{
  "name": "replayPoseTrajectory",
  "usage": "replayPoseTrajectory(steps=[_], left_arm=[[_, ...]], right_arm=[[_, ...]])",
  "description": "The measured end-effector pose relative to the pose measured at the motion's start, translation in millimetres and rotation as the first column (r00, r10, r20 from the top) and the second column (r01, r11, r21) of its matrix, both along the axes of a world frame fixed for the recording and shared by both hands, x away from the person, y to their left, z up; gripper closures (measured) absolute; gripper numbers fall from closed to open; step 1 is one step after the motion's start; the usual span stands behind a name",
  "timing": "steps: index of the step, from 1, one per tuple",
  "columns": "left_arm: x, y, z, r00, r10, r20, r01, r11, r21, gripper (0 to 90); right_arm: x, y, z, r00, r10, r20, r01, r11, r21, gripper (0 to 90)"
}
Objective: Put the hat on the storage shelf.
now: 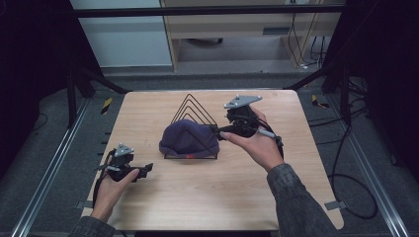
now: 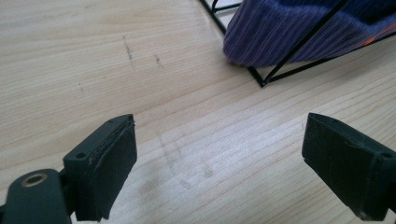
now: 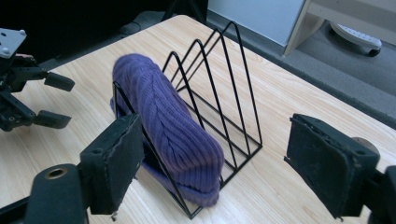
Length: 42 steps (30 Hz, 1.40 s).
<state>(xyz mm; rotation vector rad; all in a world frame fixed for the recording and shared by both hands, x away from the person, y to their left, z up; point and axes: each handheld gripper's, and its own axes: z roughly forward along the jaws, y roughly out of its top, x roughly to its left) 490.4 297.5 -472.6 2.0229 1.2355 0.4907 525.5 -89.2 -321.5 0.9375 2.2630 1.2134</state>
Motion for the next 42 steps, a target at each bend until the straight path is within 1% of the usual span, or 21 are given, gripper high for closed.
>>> replayPoseTrajectory(steps=[2,3,5,7,14,15,21,25,27,34,37,39,40,41,42], left_arm=[[0.0,2.6,-1.3,1.0000,0.004,-0.006,-0.004,1.0000,0.006,9.5],[-0.1,4.1,-1.5,0.9999,0.009,-0.008,-0.009,0.9999,0.006,9.4],[0.2,7.9,-1.9,0.9997,0.022,-0.010,-0.022,0.9998,0.000,9.3],[0.5,11.2,-3.9,0.9991,0.039,-0.018,-0.039,0.9992,0.000,9.2],[0.8,11.8,-6.6,0.9989,0.036,-0.030,-0.035,0.9993,0.012,8.9],[0.9,11.9,-7.1,0.9988,0.035,-0.034,-0.034,0.9993,0.014,8.8],[1.5,13.3,-8.9,0.9984,0.038,-0.043,-0.037,0.9992,0.015,8.7],[1.6,13.4,-9.7,0.9983,0.035,-0.046,-0.034,0.9992,0.020,8.7],[1.6,13.2,-10.1,0.9983,0.034,-0.047,-0.033,0.9992,0.024,8.7],[1.7,13.6,-11.5,0.9979,0.032,-0.057,-0.030,0.9989,0.035,8.7],[1.7,12.5,-12.2,0.9979,0.027,-0.060,-0.024,0.9989,0.041,8.6],[1.7,12.1,-12.5,0.9978,0.023,-0.062,-0.020,0.9988,0.045,8.6],[1.7,12.0,-12.7,0.9977,0.022,-0.065,-0.019,0.9987,0.047,8.6],[1.7,12.0,-12.7,0.9977,0.022,-0.065,-0.019,0.9987,0.047,8.7],[1.7,11.8,-13.0,0.9977,0.025,-0.064,-0.022,0.9987,0.045,8.7]], right_arm=[[-0.8,-2.2,-0.5,1.0000,-0.001,0.001,0.001,1.0000,0.002,17.5],[-2.8,-6.7,-1.3,1.0000,-0.008,-0.002,0.008,1.0000,0.002,16.7],[-3.9,-9.1,-1.4,0.9999,-0.013,-0.005,0.013,0.9999,0.001,16.5],[-6.7,-17.2,-2.6,0.9997,-0.023,0.000,0.023,0.9997,0.008,16.0],[-11.5,-33.0,-5.8,0.9989,-0.046,-0.008,0.046,0.9988,0.016,15.4],[-13.0,-38.8,-7.5,0.9984,-0.055,-0.014,0.055,0.9984,0.014,15.2],[-16.1,-51.1,-13.8,0.9970,-0.073,-0.026,0.074,0.9971,0.018,14.9],[-18.4,-64.5,-24.1,0.9947,-0.094,-0.041,0.095,0.9952,0.021,14.2],[-18.8,-66.1,-25.7,0.9943,-0.098,-0.043,0.099,0.9948,0.022,14.2],[-21.0,-83.0,-43.3,0.9890,-0.131,-0.069,0.132,0.9910,0.021,13.8],[-21.2,-91.1,-52.6,0.9852,-0.151,-0.082,0.152,0.9883,0.012,13.7],[-21.0,-96.9,-59.5,0.9807,-0.170,-0.097,0.171,0.9851,0.010,13.7],[-20.7,-102.8,-66.6,0.9763,-0.187,-0.109,0.189,0.9820,0.010,13.7],[-20.7,-102.8,-66.6,0.9763,-0.187,-0.109,0.189,0.9820,0.010,13.7],[-20.5,-108.4,-73.5,0.9721,-0.200,-0.123,0.203,0.9791,0.011,13.6]])
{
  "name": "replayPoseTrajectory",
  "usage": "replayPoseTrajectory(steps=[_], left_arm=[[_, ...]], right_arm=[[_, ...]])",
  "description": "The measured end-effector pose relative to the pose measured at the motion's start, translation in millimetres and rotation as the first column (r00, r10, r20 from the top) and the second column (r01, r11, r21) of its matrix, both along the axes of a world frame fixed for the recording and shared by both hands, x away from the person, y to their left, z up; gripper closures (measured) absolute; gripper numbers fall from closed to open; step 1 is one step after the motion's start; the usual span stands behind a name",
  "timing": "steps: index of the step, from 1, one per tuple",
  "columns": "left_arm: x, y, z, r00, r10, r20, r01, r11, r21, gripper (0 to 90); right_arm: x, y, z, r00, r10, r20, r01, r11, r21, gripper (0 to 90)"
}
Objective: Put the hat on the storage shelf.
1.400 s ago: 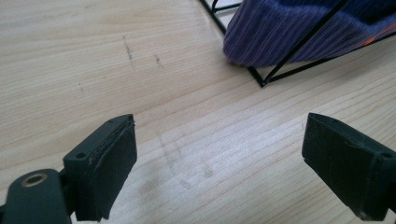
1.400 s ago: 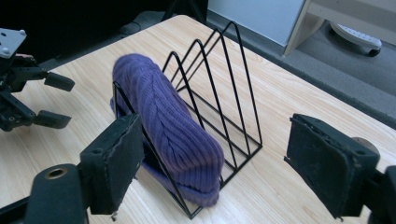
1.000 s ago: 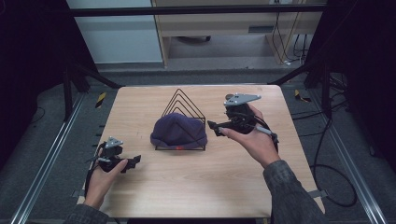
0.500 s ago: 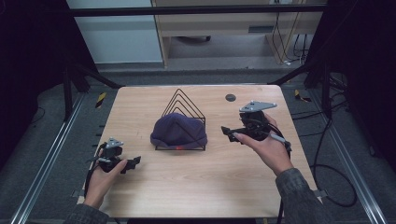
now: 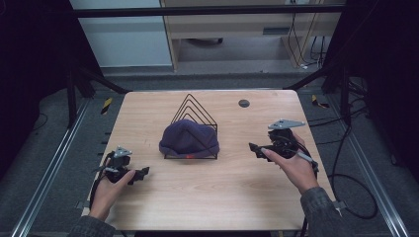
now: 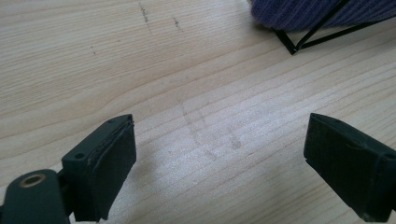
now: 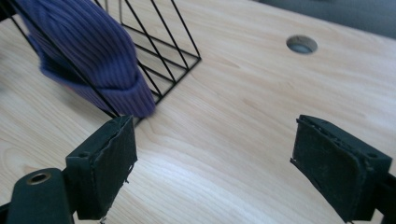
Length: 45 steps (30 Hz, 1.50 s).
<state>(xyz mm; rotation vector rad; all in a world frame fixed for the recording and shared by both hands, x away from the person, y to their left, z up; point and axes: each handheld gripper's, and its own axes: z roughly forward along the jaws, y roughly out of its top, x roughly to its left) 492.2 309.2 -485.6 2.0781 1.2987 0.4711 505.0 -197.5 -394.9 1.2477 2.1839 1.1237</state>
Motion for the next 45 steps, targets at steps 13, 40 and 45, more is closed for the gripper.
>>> replayPoseTrajectory(steps=[13,40,45], left_arm=[[0.8,-1.3,-2.6,0.9997,-0.009,-0.020,0.010,0.9997,0.023,8.7],[0.8,-8.8,-10.2,0.9972,-0.044,-0.060,0.049,0.9955,0.081,4.5],[0.7,-9.3,-10.7,0.9972,-0.045,-0.059,0.050,0.9956,0.079,3.5]], right_arm=[[-2.3,-24.1,-38.4,0.9958,-0.058,-0.071,0.058,0.9983,-0.005,13.1],[-7.9,-41.7,-100.8,0.9710,-0.131,-0.200,0.134,0.9910,-0.001,13.8],[-9.9,-40.1,-105.7,0.9757,-0.138,-0.170,0.138,0.9904,-0.015,13.1]])
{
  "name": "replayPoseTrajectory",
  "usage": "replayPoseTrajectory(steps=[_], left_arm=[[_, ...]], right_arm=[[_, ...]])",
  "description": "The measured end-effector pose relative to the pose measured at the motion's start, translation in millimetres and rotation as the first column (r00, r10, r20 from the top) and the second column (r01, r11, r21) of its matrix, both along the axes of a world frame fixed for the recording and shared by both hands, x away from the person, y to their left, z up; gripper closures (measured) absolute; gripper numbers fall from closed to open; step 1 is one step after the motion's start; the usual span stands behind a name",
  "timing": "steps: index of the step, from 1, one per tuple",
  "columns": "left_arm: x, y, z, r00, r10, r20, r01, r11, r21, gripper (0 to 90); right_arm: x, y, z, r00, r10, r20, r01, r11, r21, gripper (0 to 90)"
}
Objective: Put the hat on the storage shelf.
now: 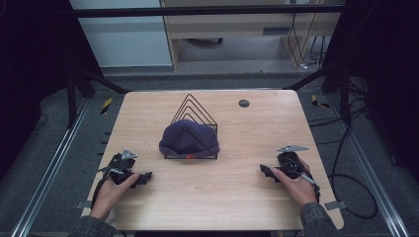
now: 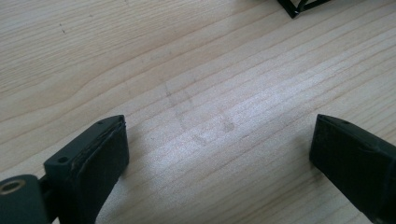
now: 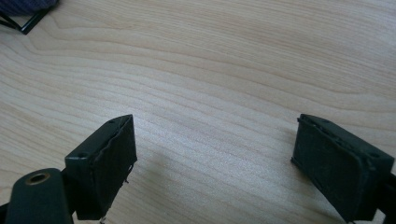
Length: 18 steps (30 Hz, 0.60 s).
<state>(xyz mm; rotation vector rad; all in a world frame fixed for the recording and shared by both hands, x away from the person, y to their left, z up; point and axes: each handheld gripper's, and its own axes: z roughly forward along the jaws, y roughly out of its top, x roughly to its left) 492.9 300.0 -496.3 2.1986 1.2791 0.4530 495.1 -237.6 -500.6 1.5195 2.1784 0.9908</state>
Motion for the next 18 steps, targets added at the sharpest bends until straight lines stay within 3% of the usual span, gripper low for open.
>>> replayPoseTrajectory(steps=[1,3,6,10,18], left_arm=[[0.0,-0.4,-0.2,1.0000,0.001,0.001,-0.001,1.0000,0.000,3.0],[0.0,-0.3,-0.2,1.0000,-0.001,0.000,0.001,1.0000,0.002,2.8],[0.0,-0.6,-0.4,1.0000,-0.001,0.000,0.001,1.0000,0.002,2.3],[-0.1,-0.8,-0.6,1.0000,-0.002,0.000,0.002,1.0000,0.001,1.9],[-0.4,-1.7,-1.0,1.0000,-0.006,-0.001,0.006,1.0000,0.004,0.6]], right_arm=[[-1.4,2.3,-1.2,0.9998,0.010,0.015,-0.010,0.9995,-0.030,12.4],[-2.0,3.4,-1.5,0.9998,0.013,0.017,-0.012,0.9992,-0.037,11.3],[-6.6,8.9,-7.1,0.9974,0.014,0.070,-0.009,0.9976,-0.069,9.6],[-10.1,12.0,-11.6,0.9935,0.028,0.110,-0.017,0.9947,-0.102,7.2],[-10.6,13.0,-11.6,0.9936,0.028,0.109,-0.017,0.9948,-0.100,6.2]])
